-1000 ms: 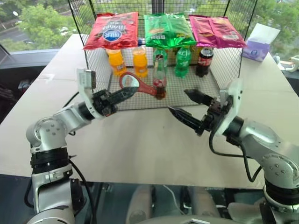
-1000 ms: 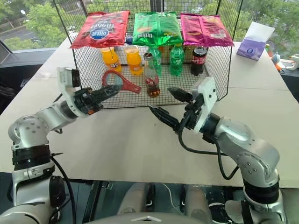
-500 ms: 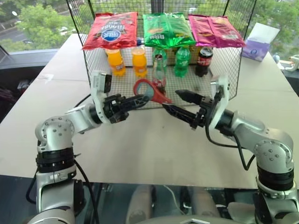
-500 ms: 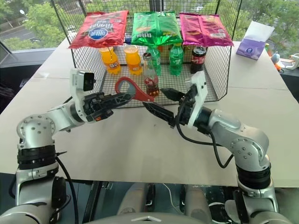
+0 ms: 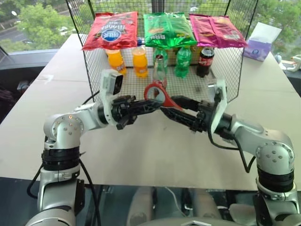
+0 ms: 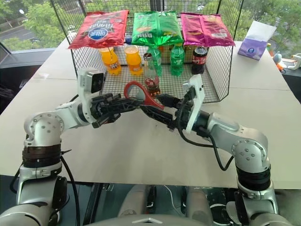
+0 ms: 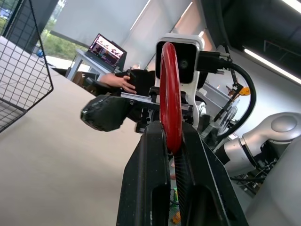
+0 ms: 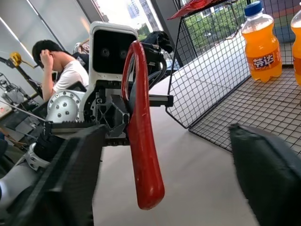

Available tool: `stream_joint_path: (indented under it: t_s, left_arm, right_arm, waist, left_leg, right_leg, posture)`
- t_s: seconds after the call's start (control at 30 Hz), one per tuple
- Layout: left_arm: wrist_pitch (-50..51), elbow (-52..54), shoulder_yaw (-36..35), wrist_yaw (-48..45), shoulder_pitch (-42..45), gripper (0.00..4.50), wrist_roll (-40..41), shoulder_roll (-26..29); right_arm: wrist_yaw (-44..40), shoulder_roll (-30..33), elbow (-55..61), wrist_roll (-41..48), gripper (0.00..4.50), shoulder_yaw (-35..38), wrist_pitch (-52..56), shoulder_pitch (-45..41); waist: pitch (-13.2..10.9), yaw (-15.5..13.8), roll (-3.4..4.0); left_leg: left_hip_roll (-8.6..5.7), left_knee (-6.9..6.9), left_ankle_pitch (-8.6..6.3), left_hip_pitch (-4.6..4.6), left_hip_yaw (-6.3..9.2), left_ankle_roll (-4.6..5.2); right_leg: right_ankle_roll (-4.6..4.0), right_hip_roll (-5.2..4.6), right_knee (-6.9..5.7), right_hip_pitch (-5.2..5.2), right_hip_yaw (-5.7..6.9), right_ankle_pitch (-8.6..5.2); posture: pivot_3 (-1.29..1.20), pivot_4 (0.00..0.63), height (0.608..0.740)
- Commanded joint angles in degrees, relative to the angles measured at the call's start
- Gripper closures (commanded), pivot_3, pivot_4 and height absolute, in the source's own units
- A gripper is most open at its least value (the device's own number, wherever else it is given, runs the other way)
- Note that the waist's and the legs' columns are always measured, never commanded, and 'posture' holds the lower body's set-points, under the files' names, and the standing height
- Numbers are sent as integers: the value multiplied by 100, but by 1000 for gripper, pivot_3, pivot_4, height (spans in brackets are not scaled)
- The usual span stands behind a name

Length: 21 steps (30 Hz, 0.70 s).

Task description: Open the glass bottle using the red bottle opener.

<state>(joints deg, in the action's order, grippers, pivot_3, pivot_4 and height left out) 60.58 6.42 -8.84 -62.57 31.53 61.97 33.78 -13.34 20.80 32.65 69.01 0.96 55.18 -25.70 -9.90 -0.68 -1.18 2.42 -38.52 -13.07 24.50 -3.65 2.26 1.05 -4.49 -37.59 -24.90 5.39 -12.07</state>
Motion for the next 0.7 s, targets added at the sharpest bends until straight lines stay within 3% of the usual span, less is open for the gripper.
stream_joint_path:
  t_s: [0.03, 0.33, 0.7]
  left_arm:
    - [-228, 285, 10, -210, -10, 4500, -63, 126]
    - [-370, 430, 120, -499, -101, 4500, -176, 300]
    - [-606, 506, 456, -965, -113, 4500, -475, 510]
  right_arm:
    - [-21, 243, 235, 331, 1909, 142, 58, 24]
    - [-264, 930, 254, 838, 1909, 125, 218, 114]
    - [-528, 1301, 110, 1258, 1909, -66, 414, -130]
  waist:
    - [0, -1, 0]
    - [-1, -4, -1]
    - [-3, -8, -1]
  left_leg:
    - [1, 0, 0, 1, 0, 0]
    - [0, 1, 0, 10, 3, 1]
    - [0, 4, -1, 14, 4, 1]
  right_leg:
    - [0, 0, 0, 0, 0, 0]
    - [-1, 0, 9, -4, 3, -1]
    - [-4, 0, 17, -6, 4, -2]
  posture:
    - [0, 150, 740]
    - [0, 150, 740]
    - [0, 150, 740]
